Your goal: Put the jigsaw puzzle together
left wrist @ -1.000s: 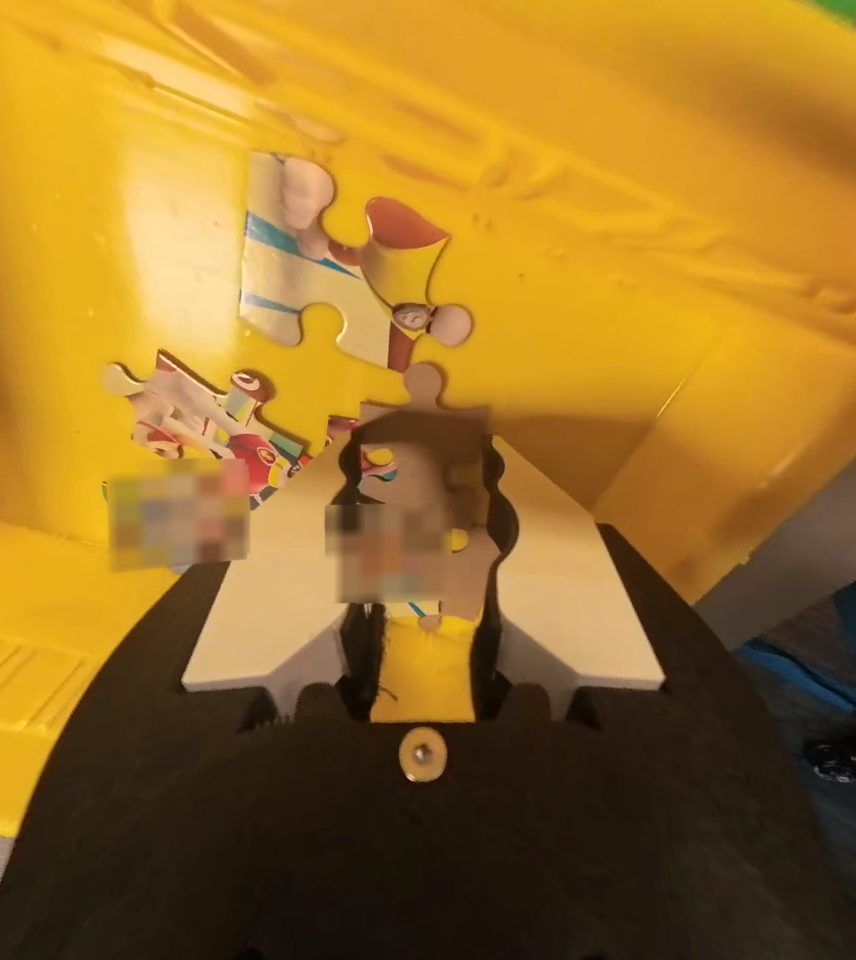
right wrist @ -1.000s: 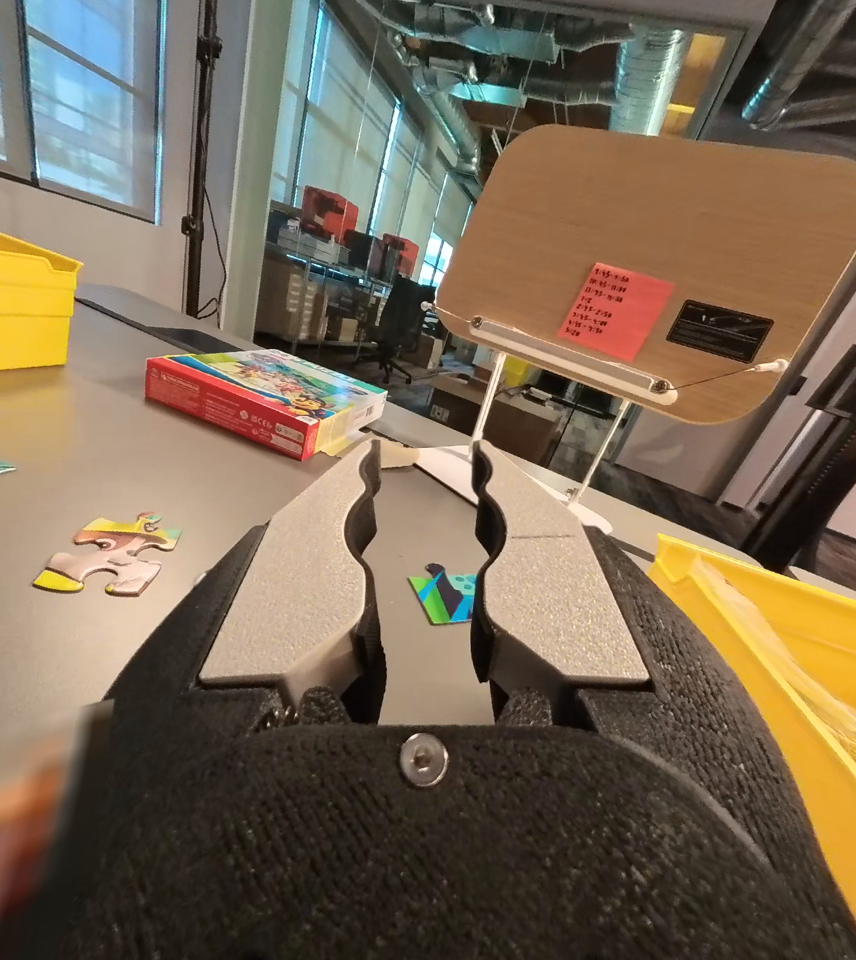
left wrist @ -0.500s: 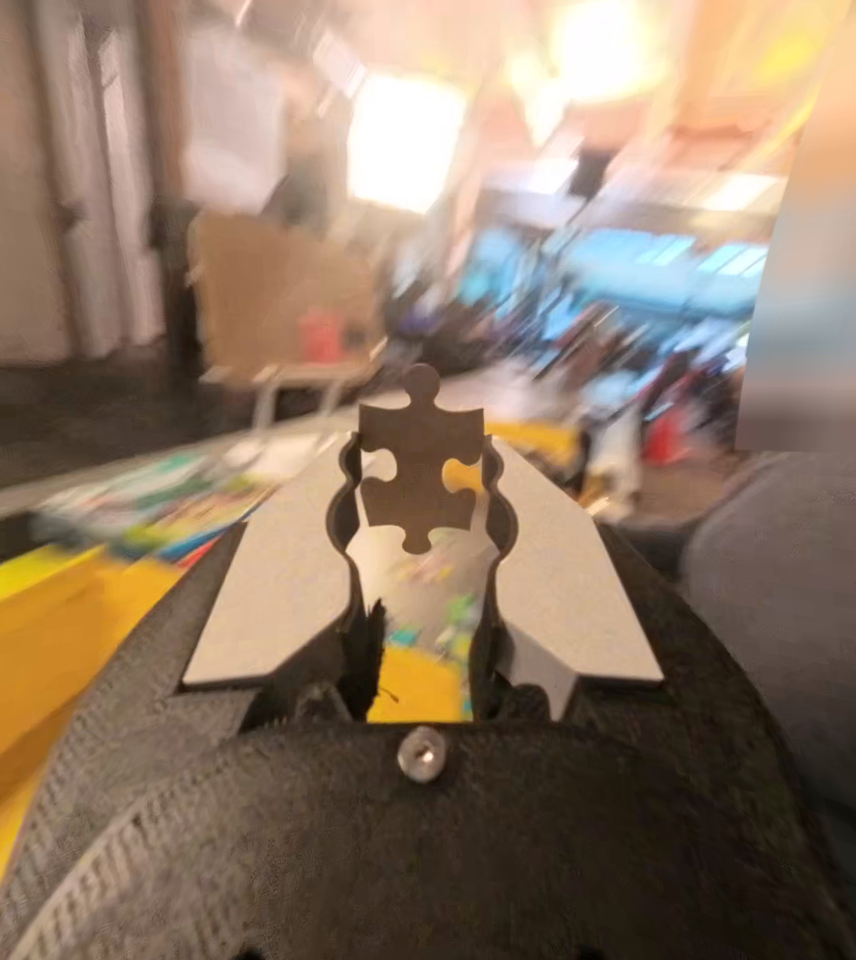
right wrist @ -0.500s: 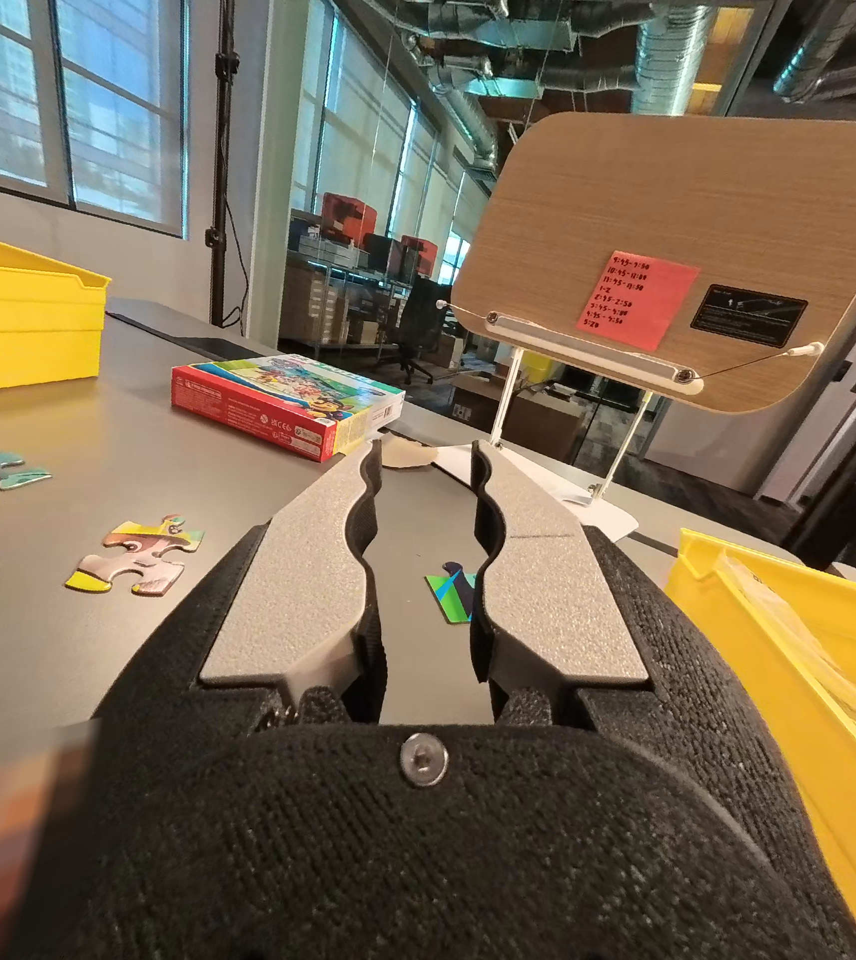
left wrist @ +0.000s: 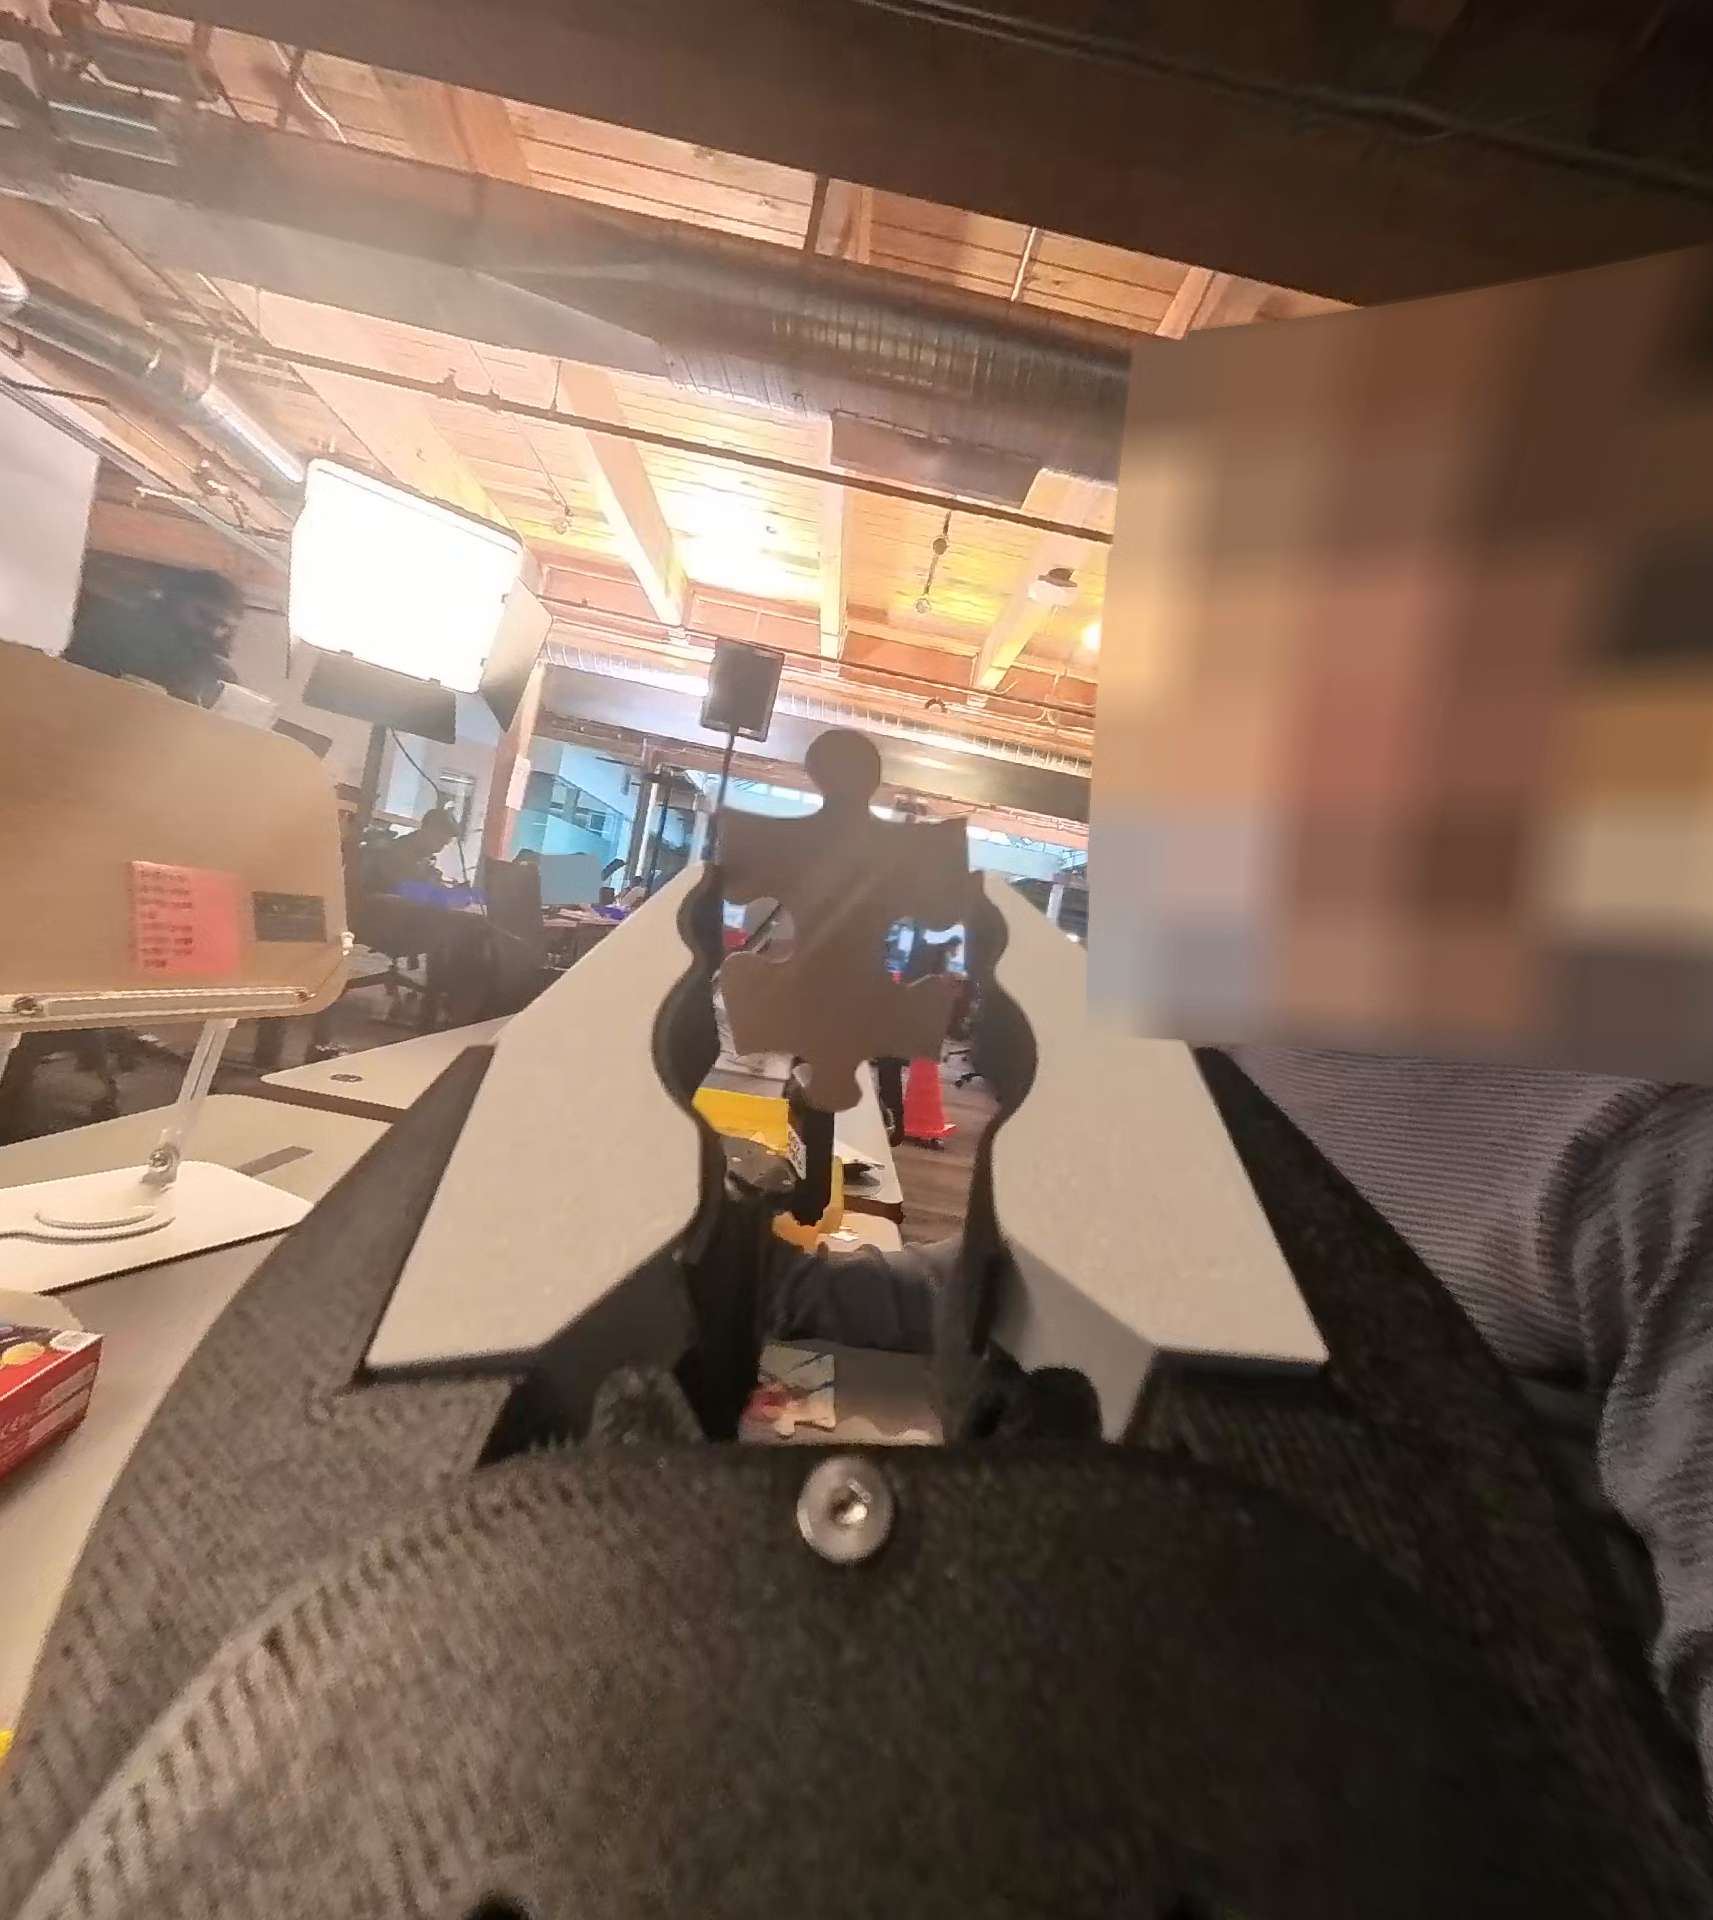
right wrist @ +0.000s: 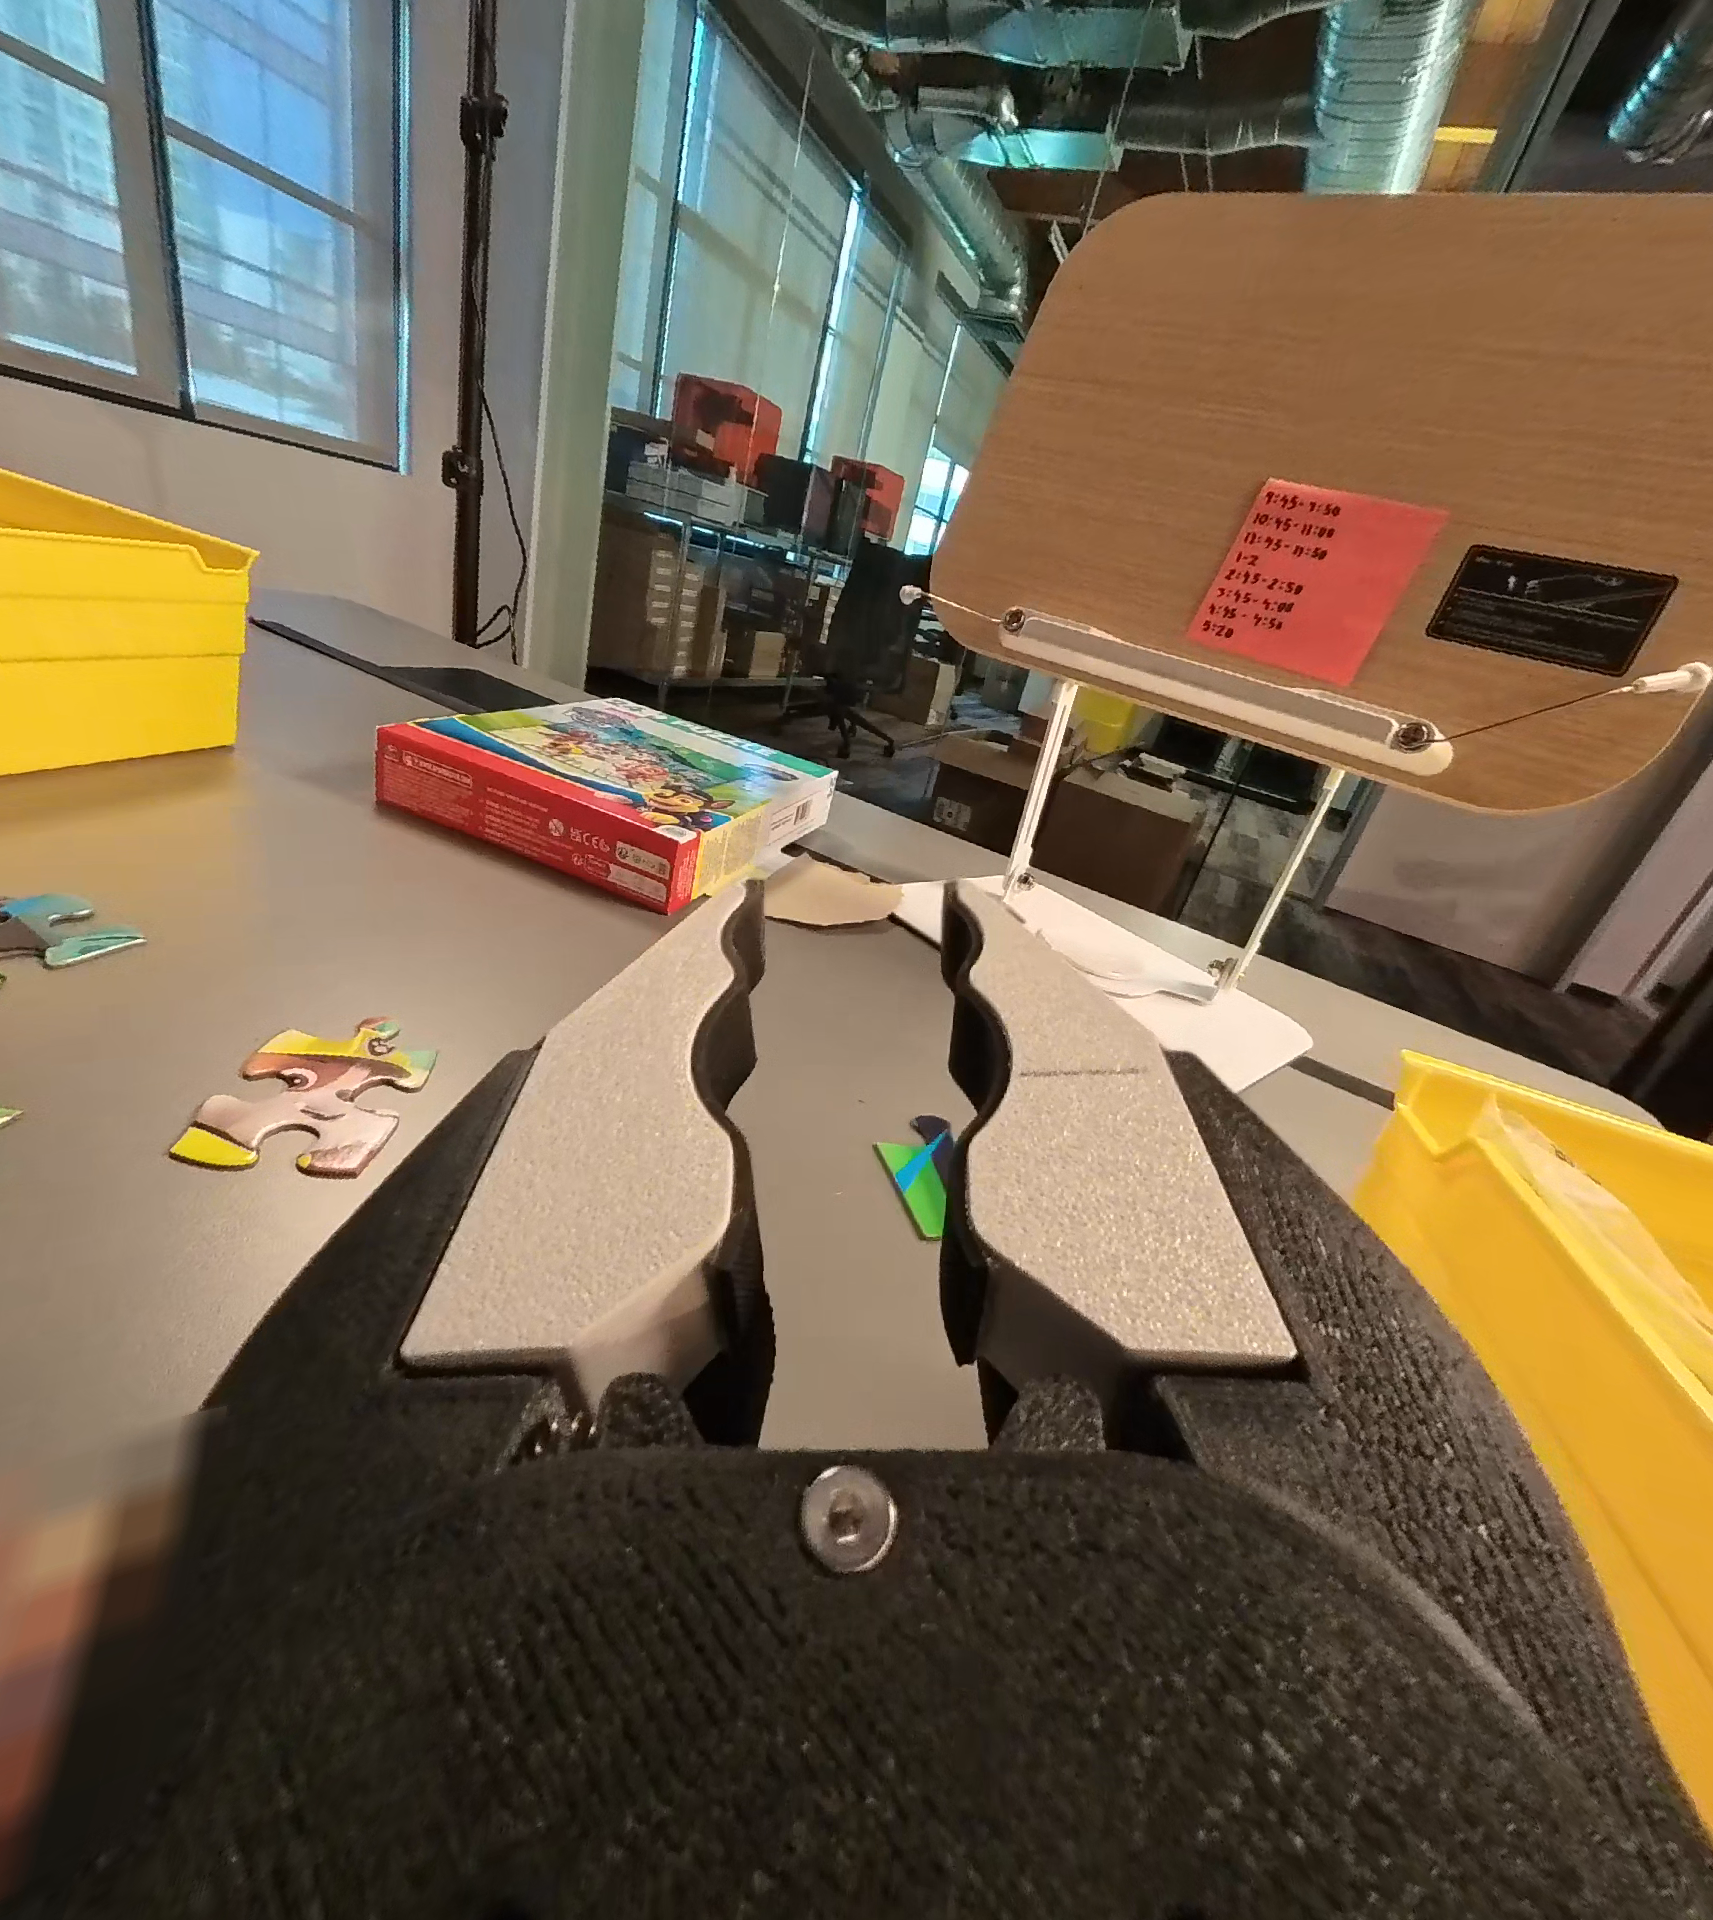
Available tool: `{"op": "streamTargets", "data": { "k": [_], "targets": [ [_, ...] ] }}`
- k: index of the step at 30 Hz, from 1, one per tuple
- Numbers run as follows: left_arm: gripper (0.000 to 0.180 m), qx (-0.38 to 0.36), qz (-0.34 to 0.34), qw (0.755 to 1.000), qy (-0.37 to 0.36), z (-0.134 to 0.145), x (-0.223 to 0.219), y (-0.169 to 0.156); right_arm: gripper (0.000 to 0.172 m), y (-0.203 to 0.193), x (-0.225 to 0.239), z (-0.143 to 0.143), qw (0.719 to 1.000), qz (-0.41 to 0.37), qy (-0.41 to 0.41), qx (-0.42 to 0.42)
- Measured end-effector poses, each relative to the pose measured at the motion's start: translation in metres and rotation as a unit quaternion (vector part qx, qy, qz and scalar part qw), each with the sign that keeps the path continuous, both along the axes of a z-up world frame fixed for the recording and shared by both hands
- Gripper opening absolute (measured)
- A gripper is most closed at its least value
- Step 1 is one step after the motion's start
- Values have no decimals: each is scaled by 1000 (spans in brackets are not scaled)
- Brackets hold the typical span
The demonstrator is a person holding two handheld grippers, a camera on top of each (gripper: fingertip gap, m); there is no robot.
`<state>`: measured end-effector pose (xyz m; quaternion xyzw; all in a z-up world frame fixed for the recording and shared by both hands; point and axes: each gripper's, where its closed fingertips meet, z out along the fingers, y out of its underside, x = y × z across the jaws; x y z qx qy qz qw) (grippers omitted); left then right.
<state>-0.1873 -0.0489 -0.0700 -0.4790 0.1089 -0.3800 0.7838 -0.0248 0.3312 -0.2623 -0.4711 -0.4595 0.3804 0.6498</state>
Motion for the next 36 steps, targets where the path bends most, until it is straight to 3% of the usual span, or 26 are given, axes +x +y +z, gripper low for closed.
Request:
{"op": "streamTargets", "data": {
  "k": [4, 8, 11, 15, 20, 23, 25, 26, 28, 30, 31, 34, 36],
  "targets": [
    [45, -42, 99, 994, 30, -11, -2, 22, 32, 0, 0, 0, 1000, 2, 1, -1],
    [46, -97, 267, 956, 76, -32, -1, 55, 36, -12, -4, 6, 1000, 19, -3, 16],
    [46, -93, 348, 926, 115, -47, 27, 75, 40, -79, -17, 29, 988, 154, -28, -6],
    [46, -83, 387, 908, 136, -71, 79, 105, 57, -192, -32, 41, 939, 322, -123, -12],
    [46, -79, 369, 917, 130, -93, 130, 131, 39, -237, -41, 48, 945, 281, -120, 121],
    [46, -87, 359, 915, 160, -106, 151, 141, 8, -242, -37, 54, 949, 268, -91, 137],
    [42, -87, 379, 907, 165, -110, 151, 141, 0, -232, -39, 53, 953, 236, -88, 166],
    [30, -79, 385, 904, 166, -111, 149, 137, 0, -221, -42, 52, 953, 221, -92, 186],
    [46, -76, 392, 903, 156, -115, 143, 128, 0, -181, -59, 41, 945, 174, -131, 244],
    [57, -104, 405, 896, 146, -126, 132, 119, 0, -136, -86, 19, 912, 142, -185, 338],
    [57, -115, 416, 891, 144, -131, 127, 112, 0, -118, -100, 4, 882, 141, -211, 398],
    [53, -121, 456, 870, 145, -137, 115, 86, 0, -79, -134, -42, 759, 152, -260, 578],
    [53, -128, 489, 850, 147, -138, 105, 67, 0, -67, -143, -74, 675, 192, -279, 656]
  ]
}}
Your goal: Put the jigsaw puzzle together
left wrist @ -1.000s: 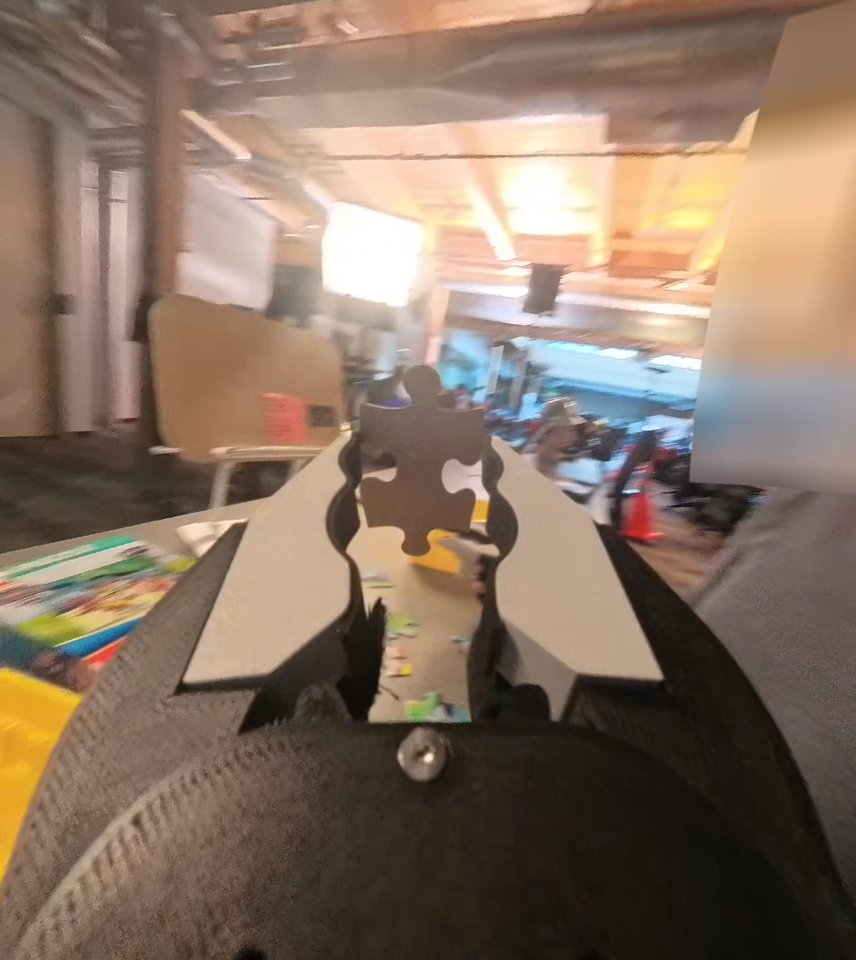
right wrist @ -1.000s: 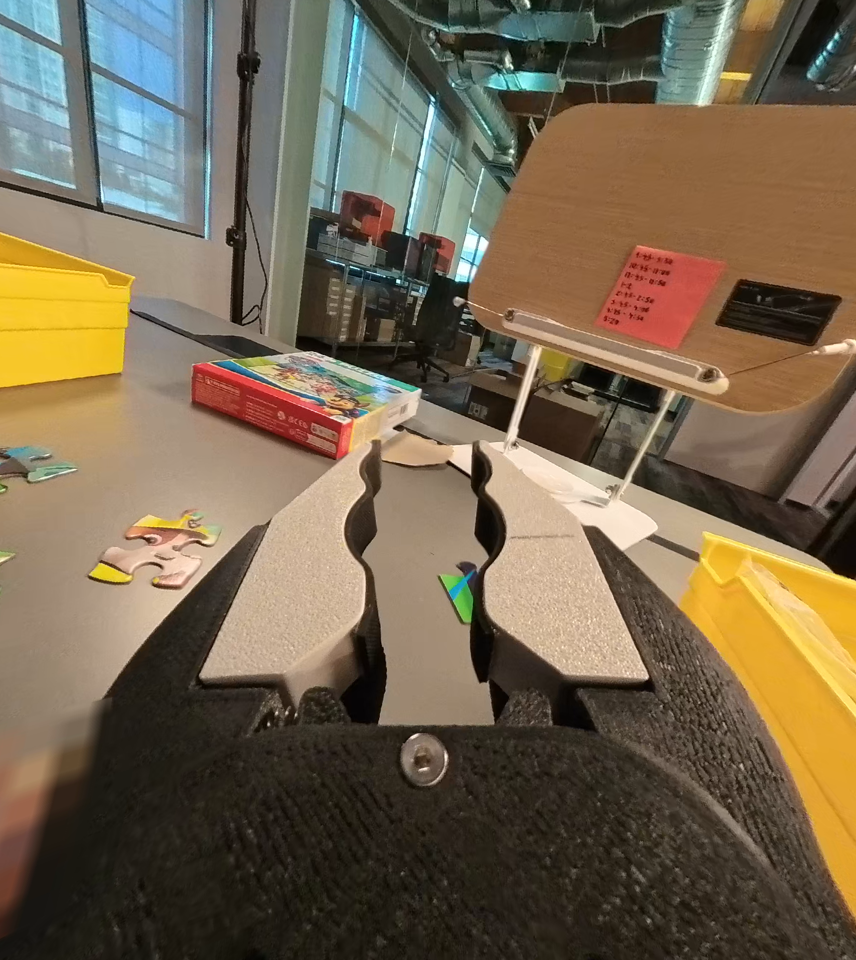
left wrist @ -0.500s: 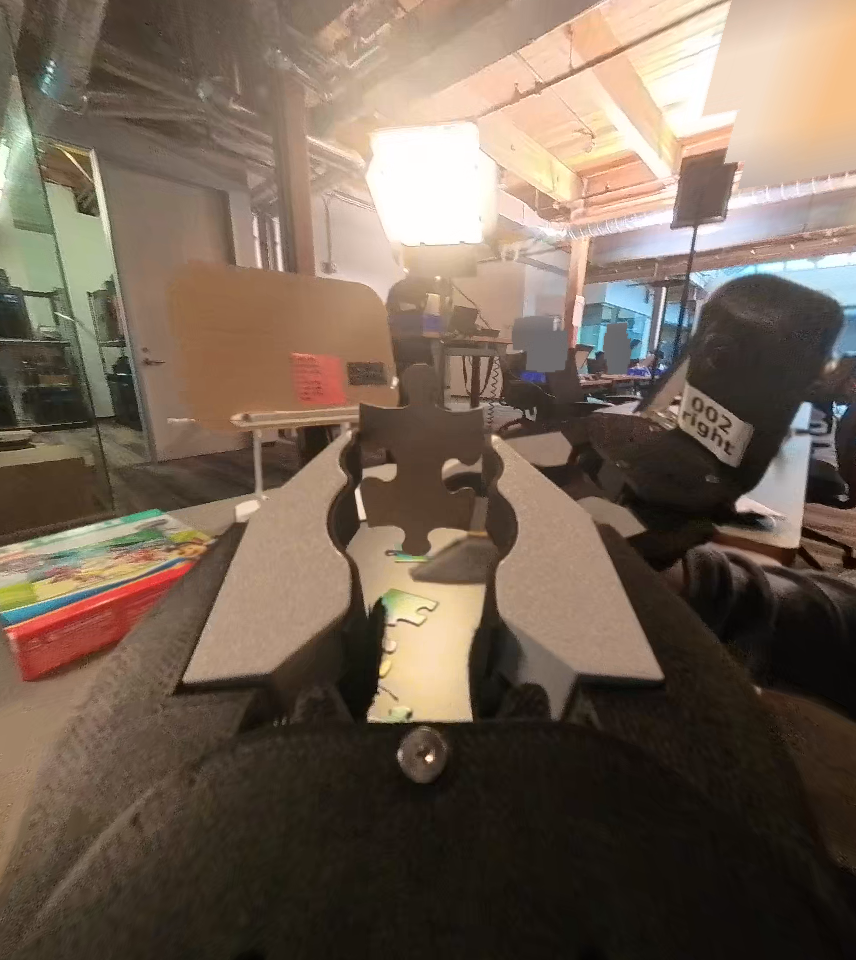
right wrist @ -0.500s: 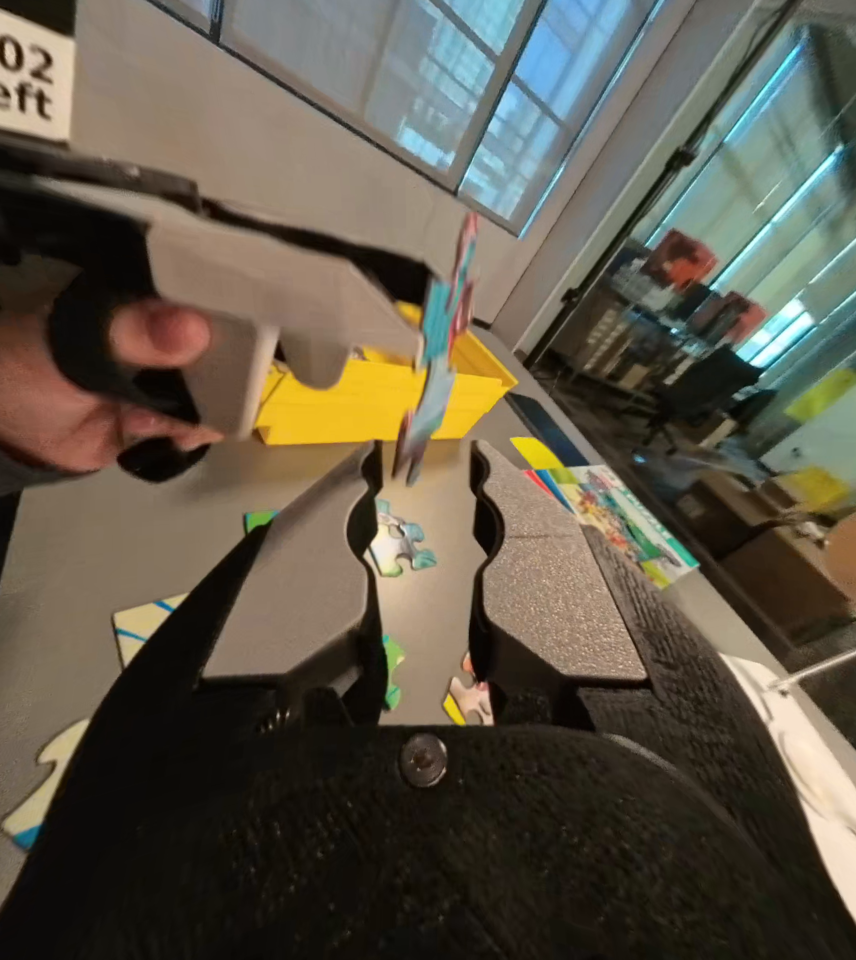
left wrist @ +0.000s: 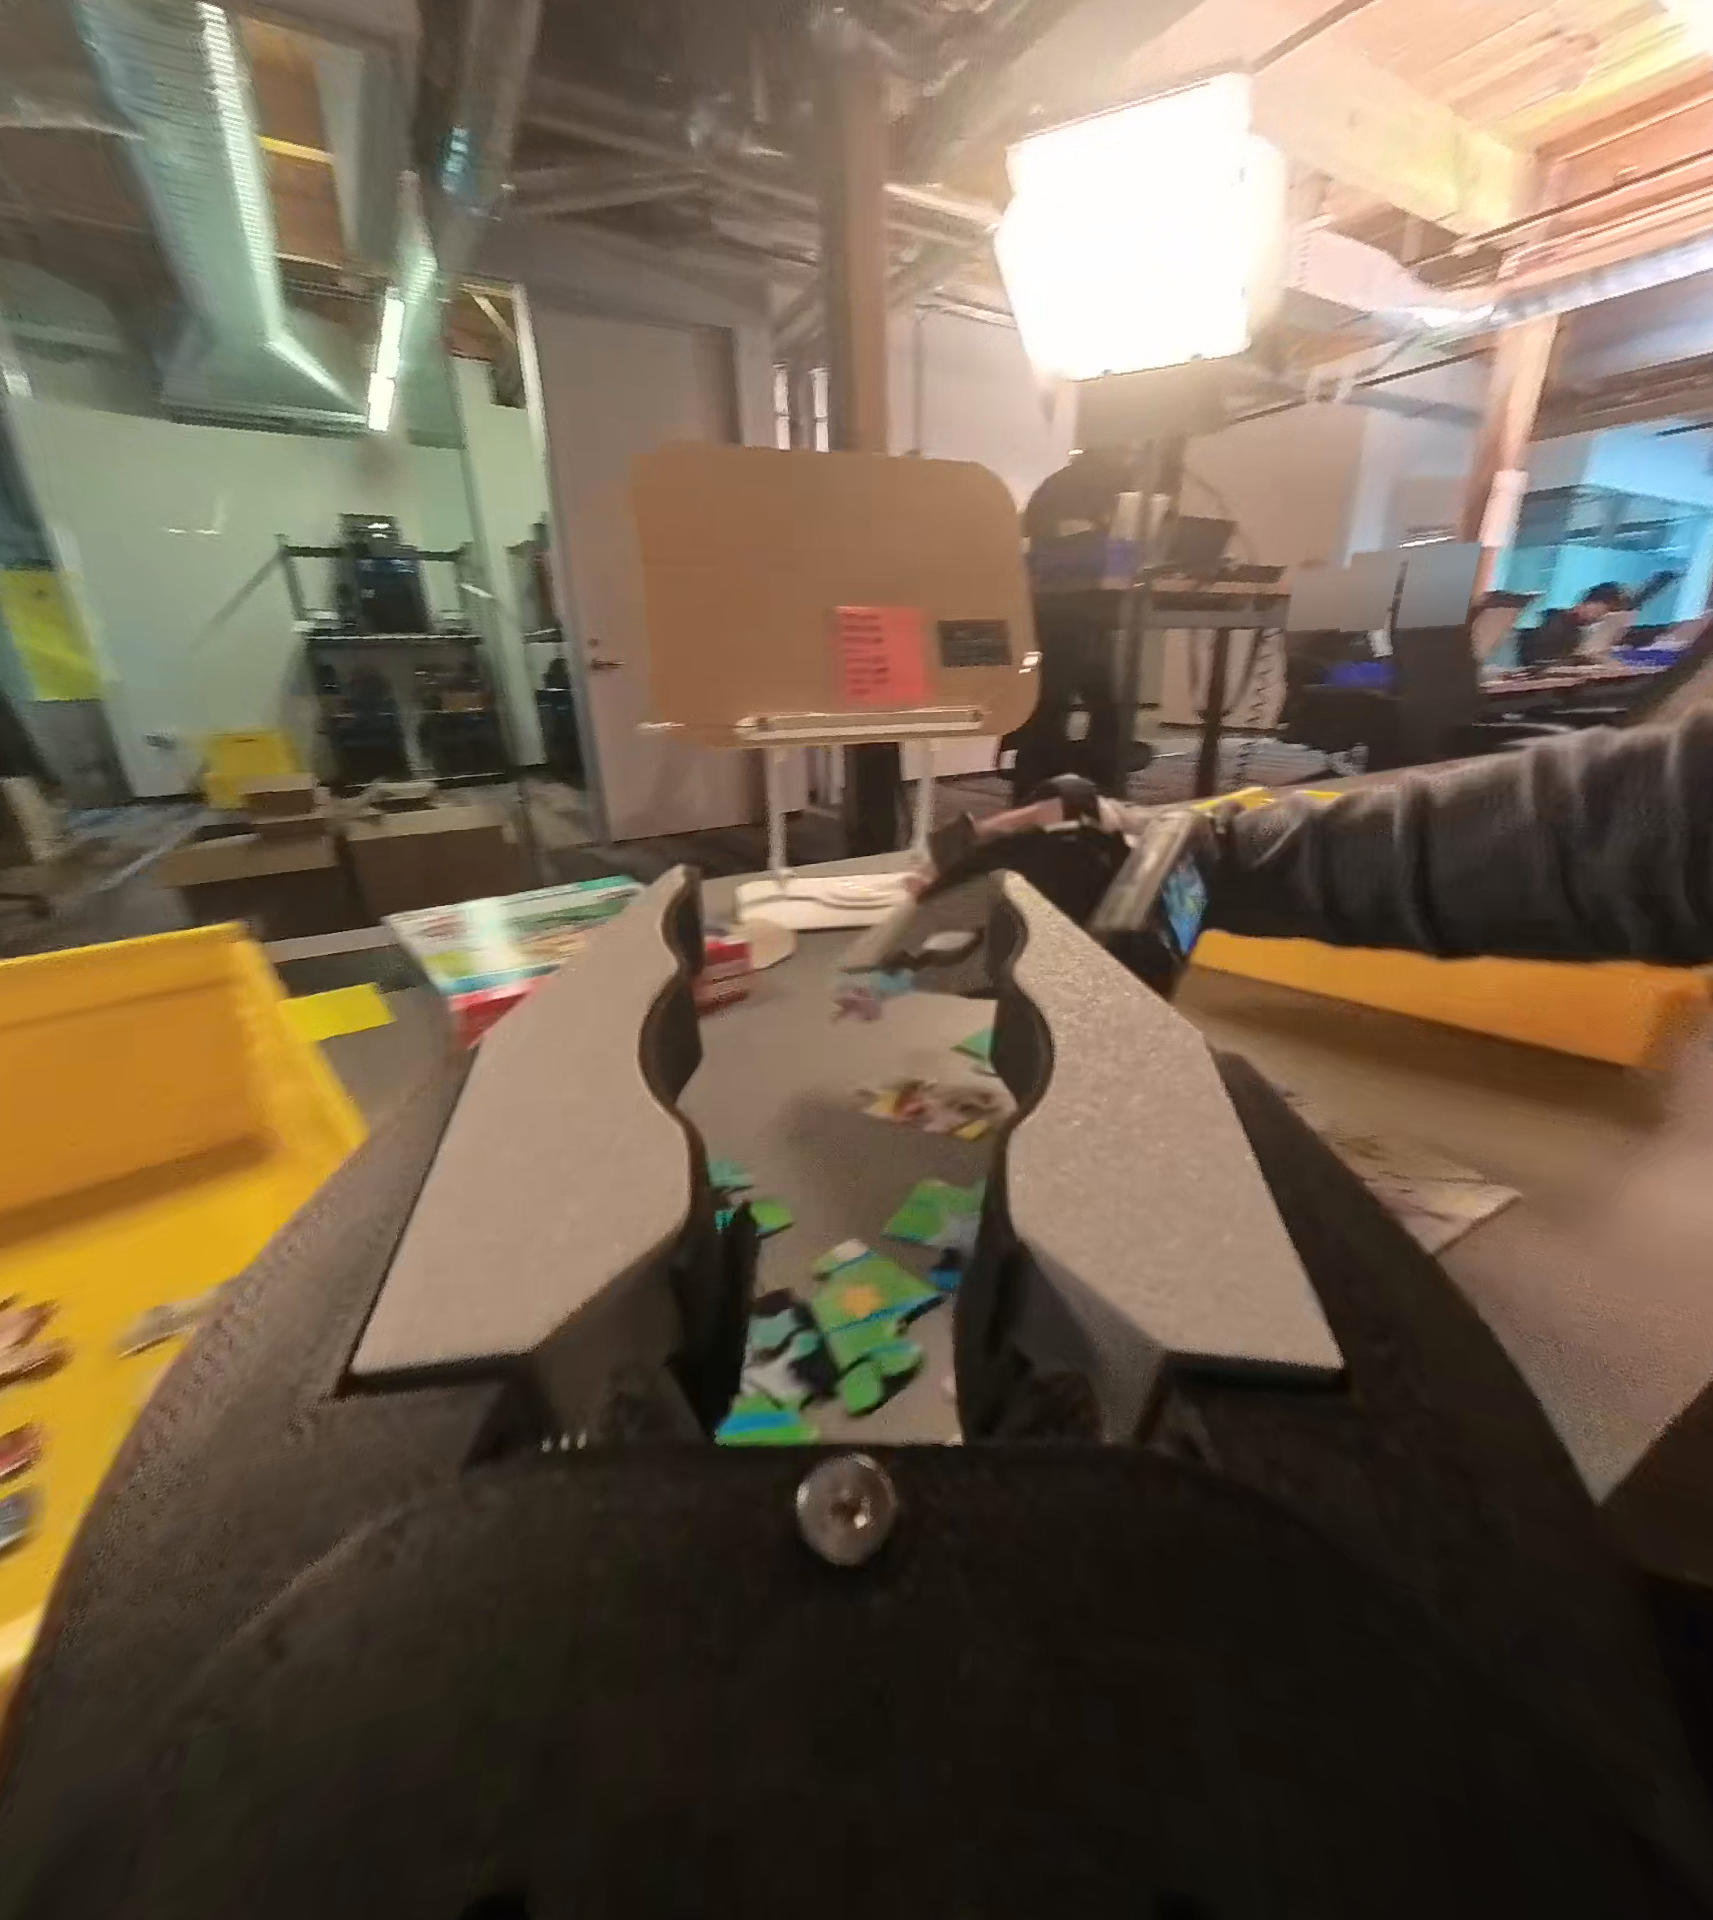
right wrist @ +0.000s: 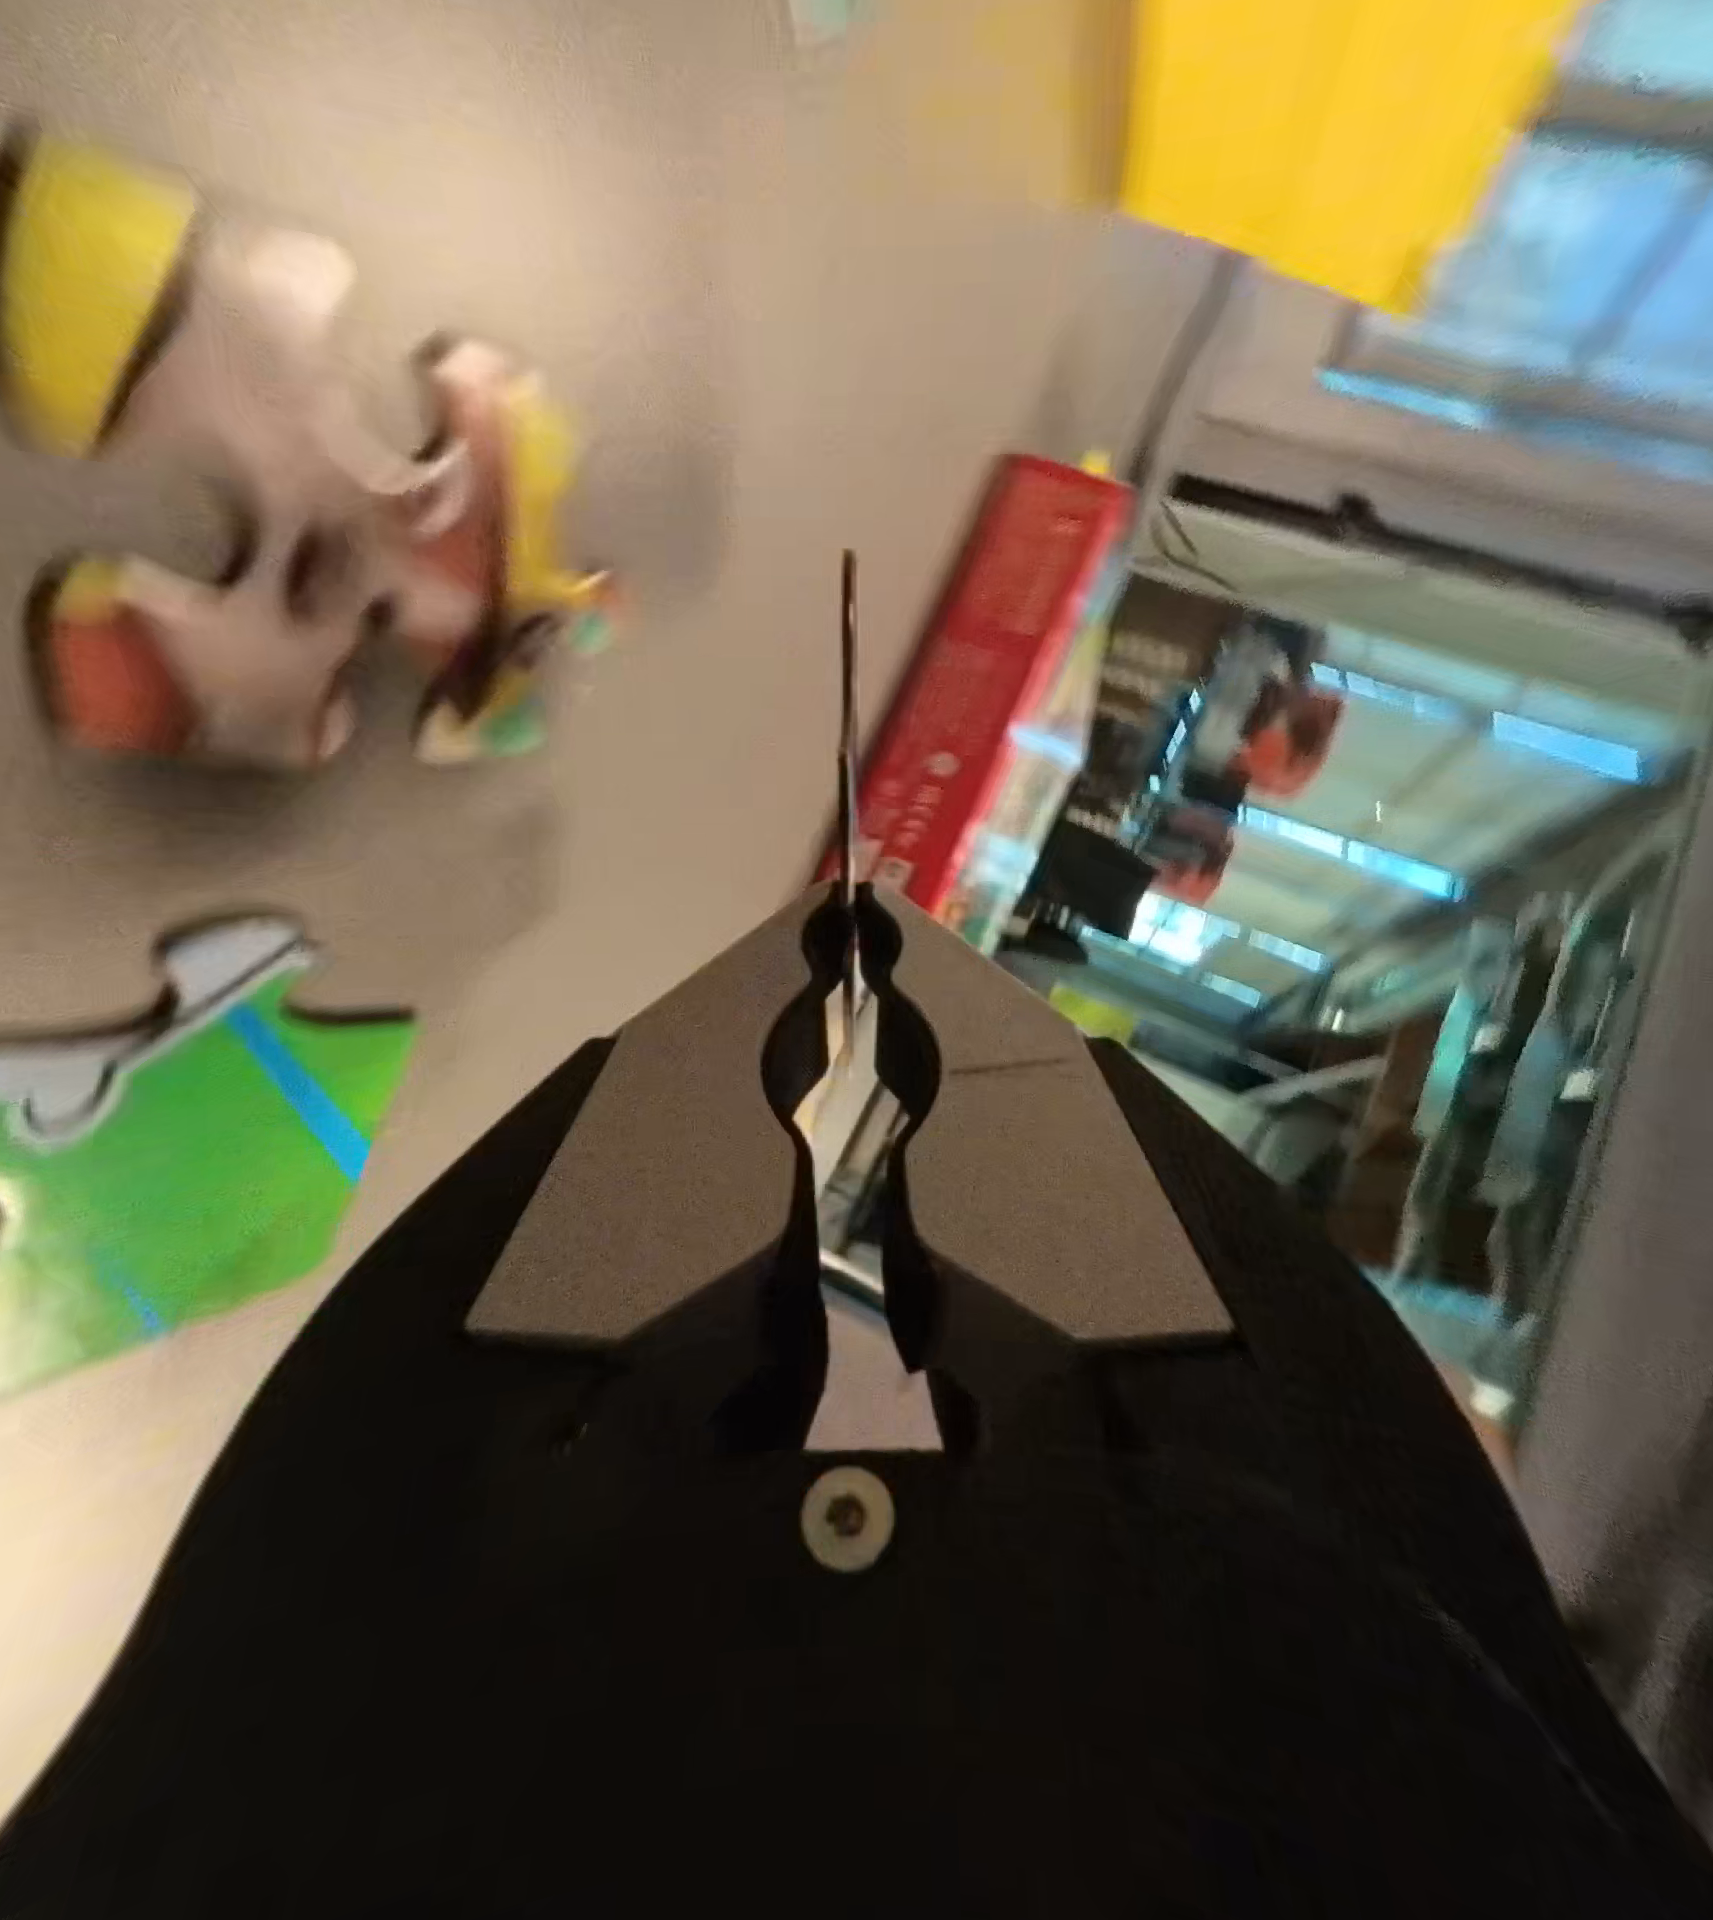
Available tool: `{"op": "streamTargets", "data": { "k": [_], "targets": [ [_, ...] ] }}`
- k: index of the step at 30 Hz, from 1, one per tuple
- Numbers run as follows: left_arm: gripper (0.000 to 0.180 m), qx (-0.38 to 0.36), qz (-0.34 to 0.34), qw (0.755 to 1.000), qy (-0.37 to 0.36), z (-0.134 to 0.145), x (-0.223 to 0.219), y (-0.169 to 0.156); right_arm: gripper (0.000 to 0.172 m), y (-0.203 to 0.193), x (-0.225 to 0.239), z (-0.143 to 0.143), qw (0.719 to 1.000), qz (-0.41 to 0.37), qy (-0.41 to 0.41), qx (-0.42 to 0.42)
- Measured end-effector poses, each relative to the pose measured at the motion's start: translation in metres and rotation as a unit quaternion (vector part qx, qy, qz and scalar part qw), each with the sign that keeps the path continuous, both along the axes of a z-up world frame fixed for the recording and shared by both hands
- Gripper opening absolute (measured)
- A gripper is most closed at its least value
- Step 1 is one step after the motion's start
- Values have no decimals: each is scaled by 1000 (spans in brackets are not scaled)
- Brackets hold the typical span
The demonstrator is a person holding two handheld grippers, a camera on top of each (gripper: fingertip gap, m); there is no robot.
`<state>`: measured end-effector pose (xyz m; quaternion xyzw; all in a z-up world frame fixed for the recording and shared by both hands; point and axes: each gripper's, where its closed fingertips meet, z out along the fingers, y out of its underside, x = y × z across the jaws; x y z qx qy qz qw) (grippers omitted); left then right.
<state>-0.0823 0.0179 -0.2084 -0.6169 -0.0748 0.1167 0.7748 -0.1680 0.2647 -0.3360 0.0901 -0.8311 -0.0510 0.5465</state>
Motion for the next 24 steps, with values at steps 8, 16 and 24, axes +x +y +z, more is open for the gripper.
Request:
{"op": "streamTargets", "data": {
  "k": [8, 16, 24],
  "targets": [
    [54, 3, 127, 992, 9, 7, -43, -70, 30, 45, -12, -35, 984, 42, -109, 135],
    [57, -122, 228, 966, -13, 12, -150, -112, 92, 90, 15, 25, 984, -133, -119, 18],
    [48, -432, 127, 874, -184, -51, -243, -64, 67, 46, 72, 89, 888, -147, 149, -411]
  ]
}}
